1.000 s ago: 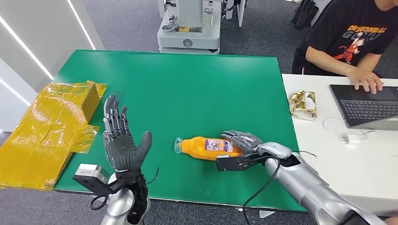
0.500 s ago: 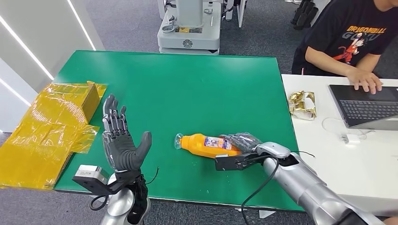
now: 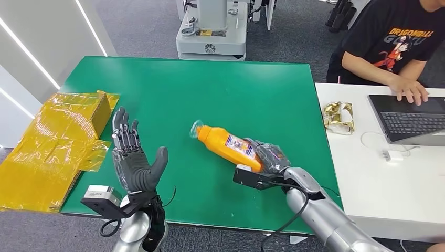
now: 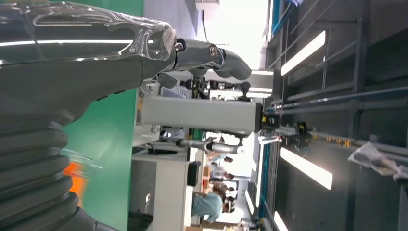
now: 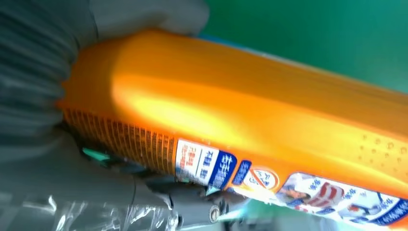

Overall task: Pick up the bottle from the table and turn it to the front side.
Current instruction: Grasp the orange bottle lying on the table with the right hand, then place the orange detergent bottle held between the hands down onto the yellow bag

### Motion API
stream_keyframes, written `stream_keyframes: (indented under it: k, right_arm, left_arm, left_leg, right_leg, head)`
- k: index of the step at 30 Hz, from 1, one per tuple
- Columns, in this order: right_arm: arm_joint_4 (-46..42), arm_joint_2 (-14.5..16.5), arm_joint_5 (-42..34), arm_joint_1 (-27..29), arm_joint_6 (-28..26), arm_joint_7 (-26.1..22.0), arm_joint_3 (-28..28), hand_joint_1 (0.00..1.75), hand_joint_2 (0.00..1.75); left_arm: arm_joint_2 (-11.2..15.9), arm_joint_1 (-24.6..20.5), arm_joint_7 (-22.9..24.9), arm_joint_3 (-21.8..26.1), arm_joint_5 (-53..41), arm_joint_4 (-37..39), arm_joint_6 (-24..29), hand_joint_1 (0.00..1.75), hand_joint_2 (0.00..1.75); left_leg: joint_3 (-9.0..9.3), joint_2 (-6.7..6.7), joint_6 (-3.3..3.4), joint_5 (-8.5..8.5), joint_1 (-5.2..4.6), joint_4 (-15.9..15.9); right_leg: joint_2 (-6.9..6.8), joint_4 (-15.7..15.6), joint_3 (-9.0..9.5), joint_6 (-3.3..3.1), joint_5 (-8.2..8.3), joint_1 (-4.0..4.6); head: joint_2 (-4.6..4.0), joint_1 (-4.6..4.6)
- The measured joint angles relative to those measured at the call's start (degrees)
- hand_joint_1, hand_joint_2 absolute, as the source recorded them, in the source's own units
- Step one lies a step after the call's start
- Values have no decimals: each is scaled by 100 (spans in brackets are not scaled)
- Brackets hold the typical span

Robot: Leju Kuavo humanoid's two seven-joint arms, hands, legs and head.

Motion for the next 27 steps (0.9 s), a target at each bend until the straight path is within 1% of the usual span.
stream_keyframes:
  k: [2, 6, 8, 10, 14, 16, 18, 21, 24, 27]
  right_arm:
    - [-277, 81, -1, 204, -325, 2, -281, 175, 175]
    - [-609, 157, 7, 437, -417, -1, -598, 175, 175]
    - [-712, 176, 9, 518, -520, -92, -695, 175, 175]
    - [-859, 215, 17, 648, -902, -370, -817, 175, 175]
    - [-1409, 396, 34, 1118, -2037, -1004, -1198, 175, 175]
    - [-1718, 499, 16, 1399, -2428, -1199, -1366, 175, 175]
    - [-2007, 586, 18, 1651, -2697, -1343, -1506, 175, 175]
    - [-2365, 664, 84, 1965, -2855, -1434, -1617, 175, 175]
    - [-2581, 685, 119, 2182, -2799, -1484, -1636, 175, 175]
    - [-2658, 687, 125, 2271, -2688, -1595, -1637, 175, 175]
  left_arm:
    - [-1, 0, 0, 1, 1, 0, 55, 0, 175]
    - [-2, -1, 1, 1, -1, 0, 74, 0, 175]
    - [-2, -1, 9, 1, 12, 0, 78, 0, 175]
    - [-2, -2, 43, 1, 63, 1, 82, 0, 175]
    - [-26, -8, 143, 0, 233, 55, 73, 0, 175]
    - [-44, -10, 172, 0, 320, 100, 3, 0, 175]
    - [-51, -9, 213, -1, 413, 138, -125, 0, 175]
    - [-53, -5, 266, -9, 501, 197, -276, 0, 175]
    - [-55, -4, 278, -33, 525, 280, -312, 0, 175]
    - [-54, -18, 317, -90, 569, 367, -397, 0, 175]
  left_leg:
    - [-3, 0, 0, 0, 0, -1]
    - [-6, 0, 0, -1, -1, -1]
    - [-7, 0, 0, 0, -1, -1]
    - [-7, -1, 0, 0, -1, 0]
    - [-8, -1, 0, -2, -1, -1]
    - [-10, -1, 0, -3, -1, -1]
    - [-11, 0, 0, -3, -1, -2]
    - [-12, 1, 0, -3, -1, -3]
    - [-12, 1, 0, -3, -1, -3]
    - [-12, 2, 1, -3, -1, -2]
  right_leg:
    - [-1, 0, -3, -1, -1, 0]
    - [0, -1, -5, -1, -1, 0]
    - [0, -1, -5, 0, -1, -1]
    - [-2, -2, -6, 0, -1, -1]
    - [-3, -2, -8, -1, -2, -1]
    - [-2, -2, -10, 0, -3, 0]
    - [-1, -2, -13, 0, -4, 0]
    - [0, -2, -14, 1, -5, 0]
    - [0, -2, -13, 3, -6, -1]
    - [0, -2, -13, 3, -5, -1]
  head:
    - [0, 1]
    - [0, 1]
    - [0, 1]
    - [0, 1]
    - [0, 0]
    - [0, 0]
    - [0, 0]
    - [0, 1]
    - [0, 1]
    - [0, 1]
